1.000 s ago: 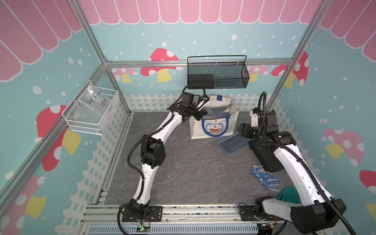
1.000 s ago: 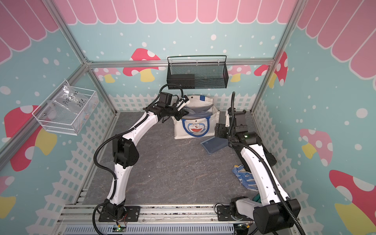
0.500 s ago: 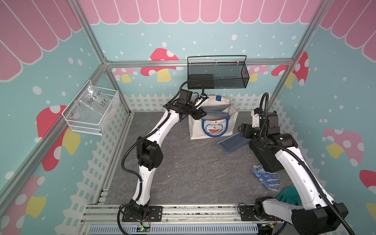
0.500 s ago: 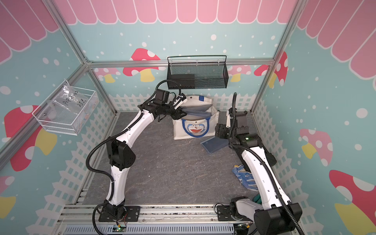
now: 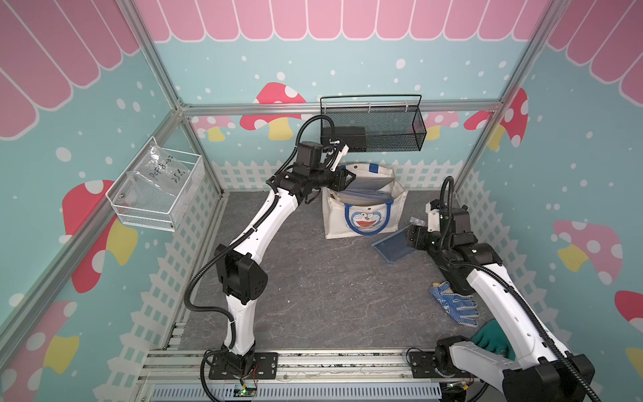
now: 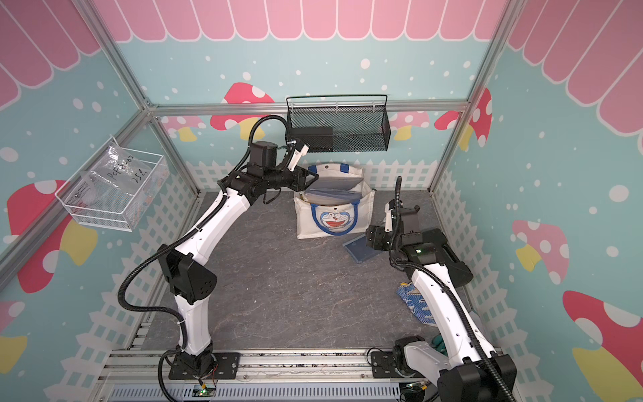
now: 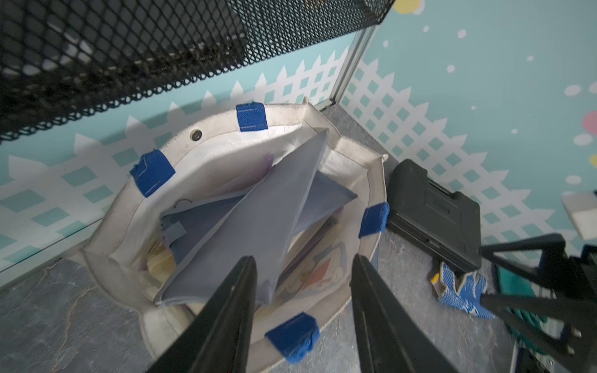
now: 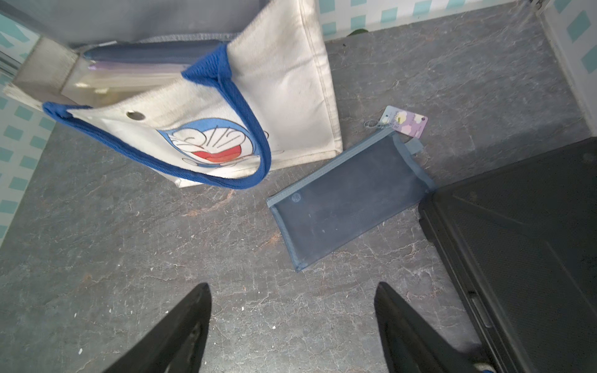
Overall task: Put the pencil pouch into the canvas bag
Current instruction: Adjust the pencil pouch in the canvas bag.
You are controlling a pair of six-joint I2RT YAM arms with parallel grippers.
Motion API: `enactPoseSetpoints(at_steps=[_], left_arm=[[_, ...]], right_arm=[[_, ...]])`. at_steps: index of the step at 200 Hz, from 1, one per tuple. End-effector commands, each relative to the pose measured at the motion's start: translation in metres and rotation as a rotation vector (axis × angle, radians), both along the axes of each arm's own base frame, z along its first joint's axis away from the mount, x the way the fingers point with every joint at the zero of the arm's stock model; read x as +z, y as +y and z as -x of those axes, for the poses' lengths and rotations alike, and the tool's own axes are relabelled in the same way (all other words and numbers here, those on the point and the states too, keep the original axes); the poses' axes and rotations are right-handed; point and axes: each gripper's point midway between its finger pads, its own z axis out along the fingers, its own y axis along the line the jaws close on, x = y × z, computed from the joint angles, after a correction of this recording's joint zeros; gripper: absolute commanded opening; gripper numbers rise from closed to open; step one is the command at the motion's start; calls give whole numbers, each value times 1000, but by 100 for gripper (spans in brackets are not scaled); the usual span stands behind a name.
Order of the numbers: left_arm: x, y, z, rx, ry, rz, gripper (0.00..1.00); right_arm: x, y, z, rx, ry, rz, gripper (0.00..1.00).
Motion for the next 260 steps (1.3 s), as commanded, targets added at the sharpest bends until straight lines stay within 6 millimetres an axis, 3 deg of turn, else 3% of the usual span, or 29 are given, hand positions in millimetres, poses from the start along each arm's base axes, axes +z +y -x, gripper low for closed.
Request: enactPoseSetpoints(at_steps=[1,25,65,120,161,194,260], left_arm=[[-12,-6,-28,103,7,43,49],[-33,-12,-36,90,62,37,41],[-75,-18,-16,51,151,-36,20],[-127,-12,2,55,276,-245,14],[-139,9,7,106,290,-368,13],[-126,15,15,100,290,-415,13],[-34,12,65,97,206,-243,42]], right_arm=[[10,5,-6,16,-53,-38,81],[19,4,-7,21,-76,-25,81],[27,-4,-3,2,-104,-4,79],[14,-7,-2,-20,-80,-26,78],[0,-11,-3,-36,-43,-11,80],[-22,-7,-4,-29,18,-18,81],[-61,-2,-9,-21,83,-40,81]])
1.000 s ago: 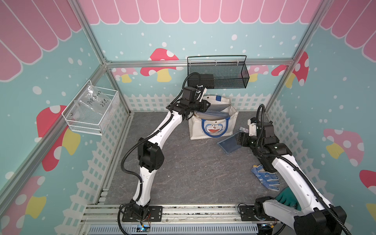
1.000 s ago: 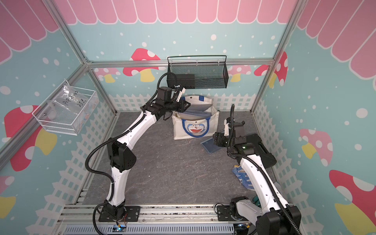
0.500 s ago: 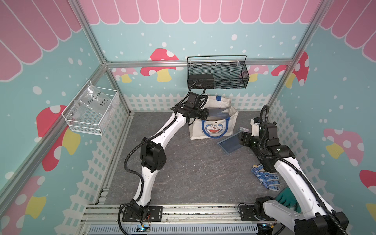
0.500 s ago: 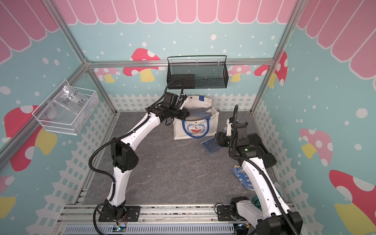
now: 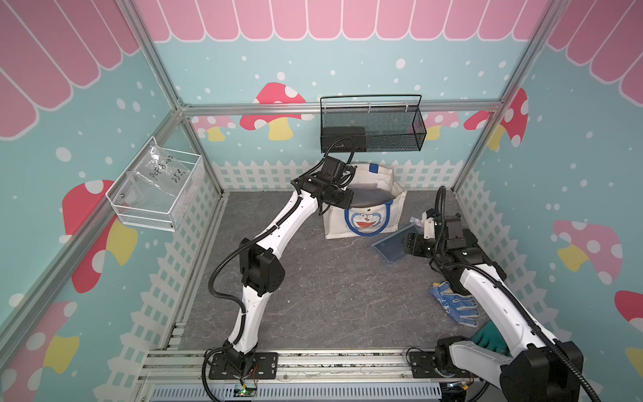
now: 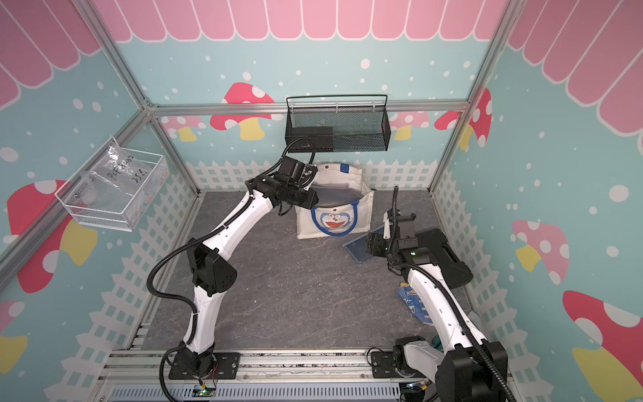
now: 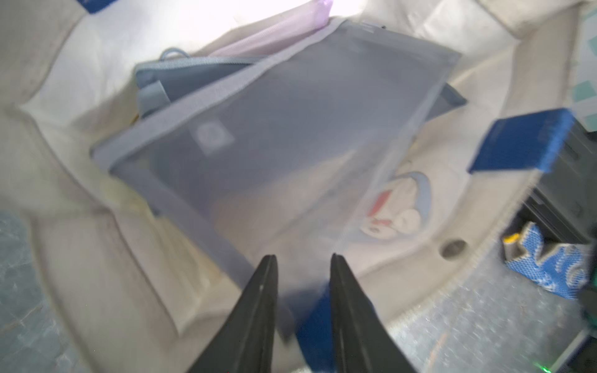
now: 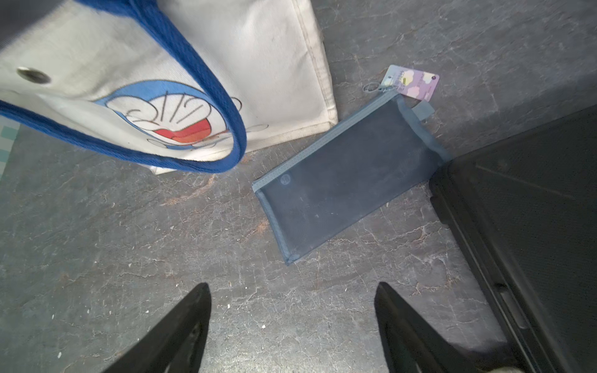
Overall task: Put the pencil pouch into the canvas bag
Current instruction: Adjust the pencil pouch in the canvas bag, then move the pencil pouch to the center of the board.
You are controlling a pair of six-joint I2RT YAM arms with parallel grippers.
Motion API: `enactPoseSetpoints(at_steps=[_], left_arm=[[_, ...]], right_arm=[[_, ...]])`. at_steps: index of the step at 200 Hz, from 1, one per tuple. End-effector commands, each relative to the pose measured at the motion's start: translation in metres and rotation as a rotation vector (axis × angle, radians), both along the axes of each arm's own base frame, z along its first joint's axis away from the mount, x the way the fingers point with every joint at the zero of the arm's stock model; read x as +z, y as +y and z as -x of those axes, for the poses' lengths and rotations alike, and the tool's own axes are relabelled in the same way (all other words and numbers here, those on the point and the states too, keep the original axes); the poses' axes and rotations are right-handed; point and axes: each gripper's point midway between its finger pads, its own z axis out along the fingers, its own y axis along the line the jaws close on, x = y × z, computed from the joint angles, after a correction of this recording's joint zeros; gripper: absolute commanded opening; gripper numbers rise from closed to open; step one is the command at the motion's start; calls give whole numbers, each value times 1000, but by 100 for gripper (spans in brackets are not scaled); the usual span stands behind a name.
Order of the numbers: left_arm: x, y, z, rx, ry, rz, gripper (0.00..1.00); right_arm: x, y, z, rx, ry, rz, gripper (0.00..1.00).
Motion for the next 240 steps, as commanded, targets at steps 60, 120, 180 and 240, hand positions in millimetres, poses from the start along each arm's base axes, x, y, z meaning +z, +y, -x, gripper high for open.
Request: enactPoseSetpoints(at_steps=[60,120,180,240], left_arm=[[80,23,97,26,-9,251,72],[2,63,166,185,210,347,79],[-69,65,188,279,359,499,78],[-109,67,184,390,440,552,76]], right_arm=[[-50,14,-19,7,43,-90,81],[-81,24,-40,21,63,-124,80],[-119,34,-61,44,112,-153,76],[-155,44,-49,36,200,-218,73]])
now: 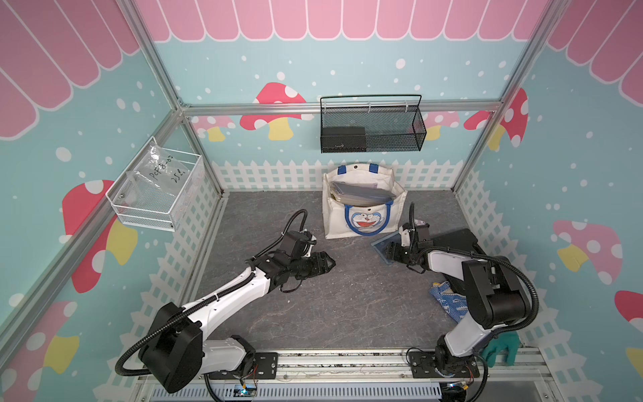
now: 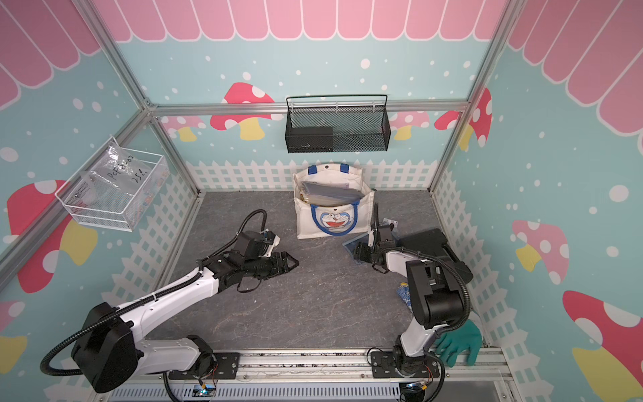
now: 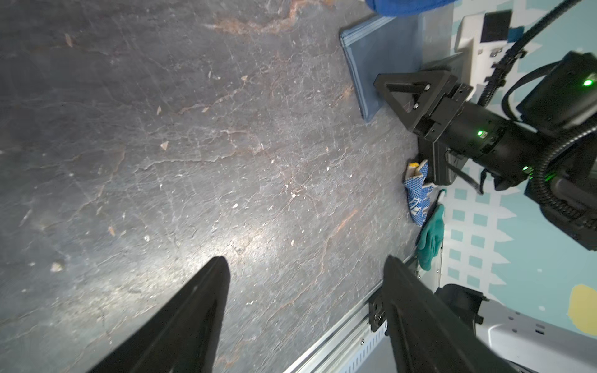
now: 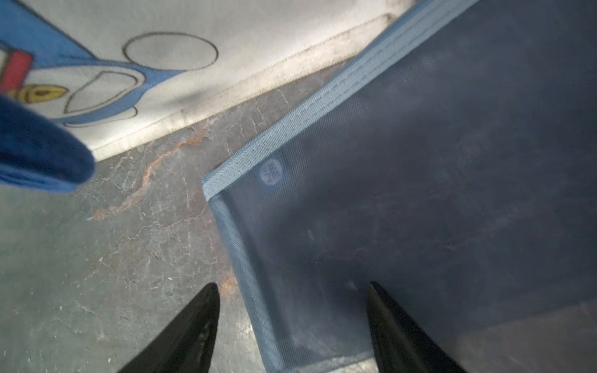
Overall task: Put the pencil pouch into the canvas bag
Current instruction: Move the pencil pouch to the center of the board.
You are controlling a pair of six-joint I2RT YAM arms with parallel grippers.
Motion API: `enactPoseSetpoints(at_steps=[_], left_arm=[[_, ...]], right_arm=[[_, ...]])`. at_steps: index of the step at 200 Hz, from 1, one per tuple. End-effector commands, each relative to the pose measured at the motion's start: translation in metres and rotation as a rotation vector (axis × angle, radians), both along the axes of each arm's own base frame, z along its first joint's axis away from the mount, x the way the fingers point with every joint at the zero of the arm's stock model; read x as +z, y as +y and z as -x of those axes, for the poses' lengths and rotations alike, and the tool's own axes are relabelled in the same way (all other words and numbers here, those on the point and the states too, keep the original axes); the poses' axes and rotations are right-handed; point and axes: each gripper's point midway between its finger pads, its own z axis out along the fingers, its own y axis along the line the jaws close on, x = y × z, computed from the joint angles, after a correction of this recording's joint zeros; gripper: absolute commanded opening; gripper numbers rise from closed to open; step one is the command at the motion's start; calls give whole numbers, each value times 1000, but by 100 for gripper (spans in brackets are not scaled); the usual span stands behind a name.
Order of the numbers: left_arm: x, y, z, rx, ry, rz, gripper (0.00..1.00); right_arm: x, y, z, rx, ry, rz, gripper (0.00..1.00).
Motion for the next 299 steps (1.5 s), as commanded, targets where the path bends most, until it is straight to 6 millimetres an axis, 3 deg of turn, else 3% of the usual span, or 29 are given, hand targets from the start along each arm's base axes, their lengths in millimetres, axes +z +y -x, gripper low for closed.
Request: enactPoseSetpoints(at_steps=[1,56,84,109,135,161,203,246,299], left_arm=[[1,-2,-11,71,5,70,76],[-26,17,-19,144,56,54,74],[-39,21,-23,151,73,33,74],[-49,26,-27,153,93,-3,73],[-57,25,-30,146,103,-22,73],[-65,23,-33,143,118,-36,73],[-75,12,-35,125,145,-44,73],[-73,-13,-34,74,141,-44,73],[-83,-26,-19,42,194,-72,73]], right_arm=[[-14,5,10,-14,49,-48,73],[-41,49,75,25,171,-191,73],[-42,81,98,67,207,-267,73],[-27,109,106,113,202,-359,73],[9,128,107,184,141,-431,72],[47,112,100,169,35,-359,75],[74,63,74,105,-45,-225,76],[61,6,43,11,-33,-113,76],[28,-18,17,-4,40,-43,76]])
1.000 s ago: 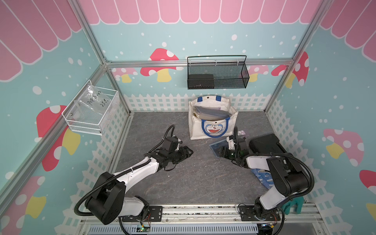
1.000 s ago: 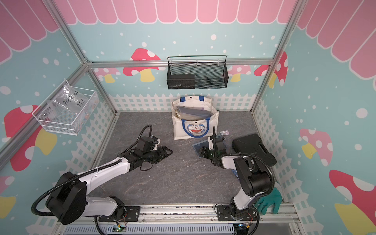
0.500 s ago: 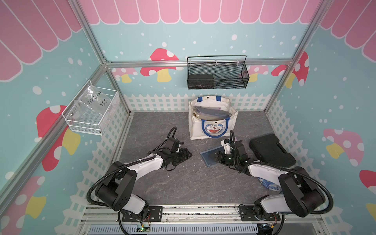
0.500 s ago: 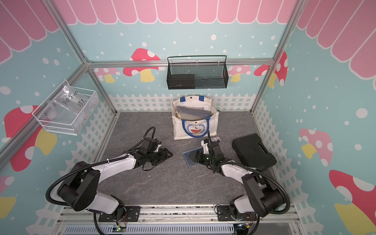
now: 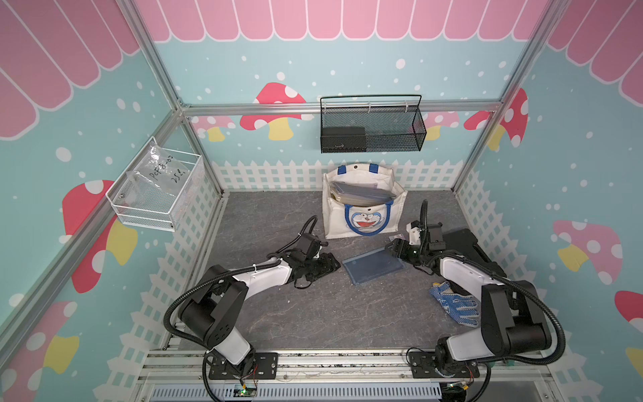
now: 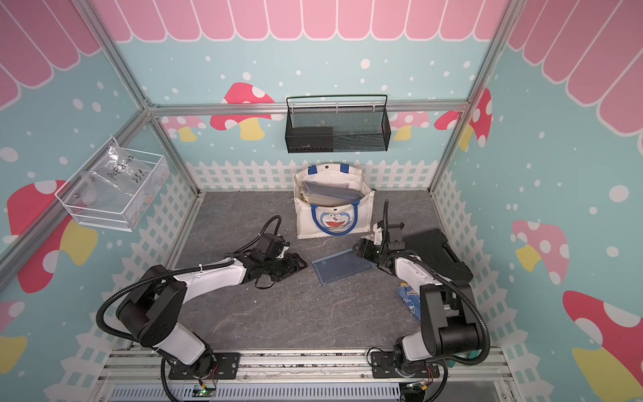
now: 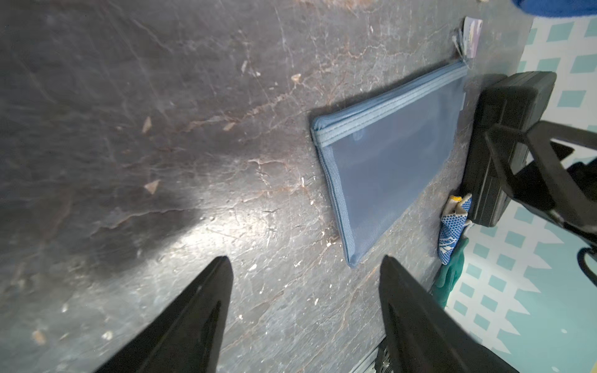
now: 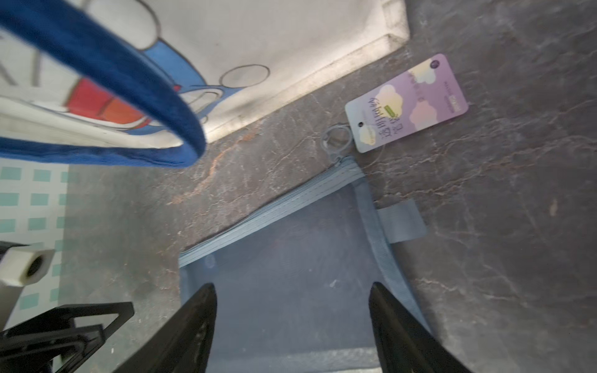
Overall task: Put the pencil pouch into the canvas bag
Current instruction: Move the pencil pouch to the center of the board, then pick up the pencil pouch from the center of the board.
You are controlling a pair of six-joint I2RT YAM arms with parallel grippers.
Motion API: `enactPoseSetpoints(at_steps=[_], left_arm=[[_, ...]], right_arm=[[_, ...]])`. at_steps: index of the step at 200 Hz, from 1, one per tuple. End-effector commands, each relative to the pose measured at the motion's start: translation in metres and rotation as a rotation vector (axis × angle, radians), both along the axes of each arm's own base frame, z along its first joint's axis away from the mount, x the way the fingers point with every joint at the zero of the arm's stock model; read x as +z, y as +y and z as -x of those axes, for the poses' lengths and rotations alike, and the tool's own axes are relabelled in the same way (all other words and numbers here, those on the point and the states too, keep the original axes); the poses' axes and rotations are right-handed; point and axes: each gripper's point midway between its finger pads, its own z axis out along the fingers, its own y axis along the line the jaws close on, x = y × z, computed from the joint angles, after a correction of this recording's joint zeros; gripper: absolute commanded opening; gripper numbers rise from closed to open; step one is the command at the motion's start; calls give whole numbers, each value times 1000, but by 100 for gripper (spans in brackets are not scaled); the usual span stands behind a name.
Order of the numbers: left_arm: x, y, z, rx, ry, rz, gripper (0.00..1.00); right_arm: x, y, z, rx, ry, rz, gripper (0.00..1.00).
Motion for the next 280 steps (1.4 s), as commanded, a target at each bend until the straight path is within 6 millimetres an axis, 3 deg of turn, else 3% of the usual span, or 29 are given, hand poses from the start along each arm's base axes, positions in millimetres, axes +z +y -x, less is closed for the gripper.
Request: enactPoseSetpoints(at_steps=[1,57,148,203,228,280], left_arm=[[-3,-4,4,2,28,-15,73],[-17,-14,14,-26,70,-33,73],[-25,-23,13,-17,87,-30,70],[-51,-2,10,82,134,-2,62],[-59,1,4,120,144,52,55],[-63,1,1,126,136,74,24]], right_arm=[[-11,-9,-4,22,22,51,76],[-44,-1,9,56,90,8,74],[-59,25,55,116,134,-68,62],[-61,41,74,140,148,-77,55],[-65,45,77,160,162,-58,53],[-65,51,74,179,165,-51,48]])
